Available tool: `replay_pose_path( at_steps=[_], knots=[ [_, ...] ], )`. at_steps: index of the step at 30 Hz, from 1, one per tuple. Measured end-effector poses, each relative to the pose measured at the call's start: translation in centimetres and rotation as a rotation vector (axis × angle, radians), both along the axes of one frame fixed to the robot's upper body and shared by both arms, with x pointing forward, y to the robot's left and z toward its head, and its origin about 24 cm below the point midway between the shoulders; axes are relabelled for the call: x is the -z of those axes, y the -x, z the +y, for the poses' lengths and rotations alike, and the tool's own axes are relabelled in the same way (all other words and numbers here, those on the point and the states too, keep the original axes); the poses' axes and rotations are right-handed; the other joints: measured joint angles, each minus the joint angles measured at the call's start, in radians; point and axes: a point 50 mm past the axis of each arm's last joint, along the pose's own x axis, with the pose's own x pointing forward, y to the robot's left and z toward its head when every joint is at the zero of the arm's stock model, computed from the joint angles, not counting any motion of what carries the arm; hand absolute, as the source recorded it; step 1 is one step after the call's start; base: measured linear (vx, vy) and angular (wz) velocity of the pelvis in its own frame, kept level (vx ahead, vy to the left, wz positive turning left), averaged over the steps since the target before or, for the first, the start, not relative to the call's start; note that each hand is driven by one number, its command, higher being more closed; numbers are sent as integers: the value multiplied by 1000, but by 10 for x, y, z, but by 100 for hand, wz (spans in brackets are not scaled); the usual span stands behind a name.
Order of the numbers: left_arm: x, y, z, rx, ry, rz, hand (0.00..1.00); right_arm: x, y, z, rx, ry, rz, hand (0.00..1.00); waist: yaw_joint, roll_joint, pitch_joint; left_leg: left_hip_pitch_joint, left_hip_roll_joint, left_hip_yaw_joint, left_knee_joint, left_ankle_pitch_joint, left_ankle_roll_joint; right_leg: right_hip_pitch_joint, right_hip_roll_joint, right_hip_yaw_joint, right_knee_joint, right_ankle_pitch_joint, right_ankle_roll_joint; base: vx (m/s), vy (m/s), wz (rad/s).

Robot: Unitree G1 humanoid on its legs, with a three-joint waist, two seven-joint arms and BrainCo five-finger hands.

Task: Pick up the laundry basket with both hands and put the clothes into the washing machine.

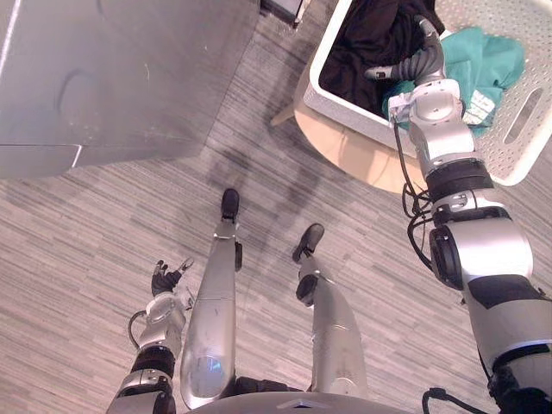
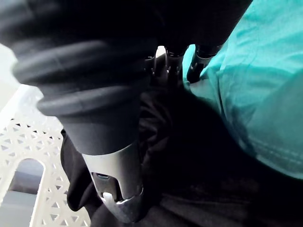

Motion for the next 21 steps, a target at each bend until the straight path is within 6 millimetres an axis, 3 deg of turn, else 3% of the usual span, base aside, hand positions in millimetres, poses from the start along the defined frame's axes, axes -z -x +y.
replay_pose_path(
  at_steps=[5,6,12,21],
  knots=[
    [-1,0,-1,-40,17,-7,0,-9,2,-2,11,38,-18,0,7,0,0,-26,5,-8,11,0,-1,-33,0,-8,31,-13,-14,31,-6,-2],
    [-2,-1,-1,-42,16,-11,0,-11,3,-3,15,42,-24,100,7,0,0,-33,5,-14,11,1,-2,-41,-1,-18,39,-17,-14,32,-17,7],
    [-3,-2,-2,-55,33,-24,0,-21,7,-5,35,77,-70,100,10,0,0,-56,6,-21,12,5,-8,-76,-8,-29,83,-40,-18,64,-11,3],
    [-6,-4,-5,-107,83,-58,0,-20,6,-2,34,120,-60,100,11,0,0,-66,9,-32,25,1,-11,-78,-10,-55,95,-47,-21,71,2,1]
  ],
)
